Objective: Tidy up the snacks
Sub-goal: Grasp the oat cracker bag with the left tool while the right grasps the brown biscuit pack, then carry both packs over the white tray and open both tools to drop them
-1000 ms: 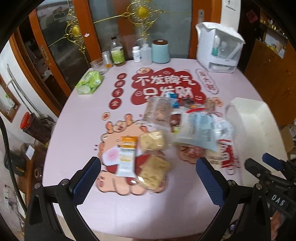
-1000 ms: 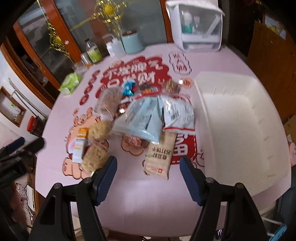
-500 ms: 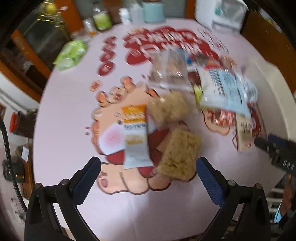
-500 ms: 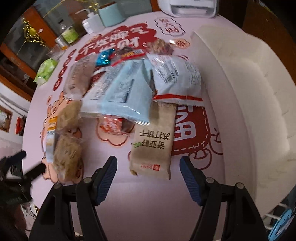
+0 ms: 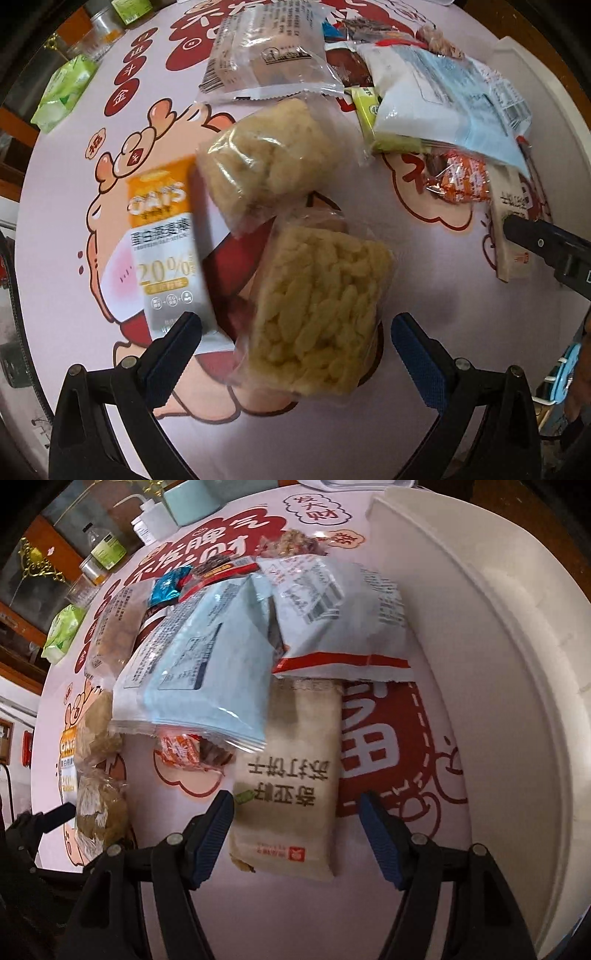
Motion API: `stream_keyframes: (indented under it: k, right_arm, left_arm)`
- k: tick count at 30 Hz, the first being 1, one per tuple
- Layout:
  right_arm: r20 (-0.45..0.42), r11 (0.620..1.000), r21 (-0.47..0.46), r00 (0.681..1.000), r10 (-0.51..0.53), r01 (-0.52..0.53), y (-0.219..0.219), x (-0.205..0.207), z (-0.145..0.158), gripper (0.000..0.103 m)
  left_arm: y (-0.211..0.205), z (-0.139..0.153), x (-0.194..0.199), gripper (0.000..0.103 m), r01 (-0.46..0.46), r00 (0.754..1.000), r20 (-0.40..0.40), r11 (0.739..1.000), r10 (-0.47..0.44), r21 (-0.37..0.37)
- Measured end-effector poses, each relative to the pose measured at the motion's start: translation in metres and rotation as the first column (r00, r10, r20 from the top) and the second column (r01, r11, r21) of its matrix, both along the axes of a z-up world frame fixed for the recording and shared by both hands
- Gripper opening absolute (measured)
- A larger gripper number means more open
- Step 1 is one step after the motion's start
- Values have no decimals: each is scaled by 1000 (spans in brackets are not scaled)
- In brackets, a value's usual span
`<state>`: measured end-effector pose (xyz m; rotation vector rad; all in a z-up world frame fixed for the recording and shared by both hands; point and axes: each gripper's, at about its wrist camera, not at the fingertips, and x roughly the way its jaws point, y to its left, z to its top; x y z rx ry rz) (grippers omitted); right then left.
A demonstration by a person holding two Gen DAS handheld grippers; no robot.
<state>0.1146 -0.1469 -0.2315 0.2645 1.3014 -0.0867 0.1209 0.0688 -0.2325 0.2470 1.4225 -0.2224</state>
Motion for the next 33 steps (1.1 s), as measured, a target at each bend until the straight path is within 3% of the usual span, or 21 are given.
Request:
stream_keyframes:
  k: [8, 10, 13, 15, 17, 20, 27, 33]
  right_arm:
    - [-3, 990, -122, 998, 63, -63, 18, 11, -3, 71]
    - [0, 982, -167, 996, 91, -90, 24, 12, -2, 61]
    - [0, 983, -158, 996, 93, -92, 23, 11, -2, 58]
    - [-5, 984, -152, 995, 98, -98, 22, 9, -2, 57]
    - [-11, 986, -129, 994, 109, -109, 19, 5, -1, 57]
    - [-10, 991, -70, 993, 114, -114, 16, -3, 2, 57]
    - [35, 991, -1, 990, 135, -135, 5, -37, 30, 56]
    - [139, 988, 9, 979, 152, -155, -6, -62, 67, 56]
  left_arm:
    - [-31, -10, -2, 102, 61, 997, 38, 996, -63, 63]
    - [-42, -14, 0, 102, 69, 997, 33, 995, -72, 75]
    - [-46, -16, -2, 100, 33, 999, -5, 999, -33, 12]
    - [-45, -19, 0, 93, 0, 1000, -28, 999, -1, -32]
    - [-47, -18, -1, 87, 6, 1000, -16, 999, -7, -33]
    - [-47, -9, -5, 60, 27, 1000, 13, 998, -27, -49]
    - [-41, 0, -22, 58, -20, 999, -34, 995, 17, -94]
    - [-48, 46, -47, 58, -5, 1000, 21, 991, 8, -136]
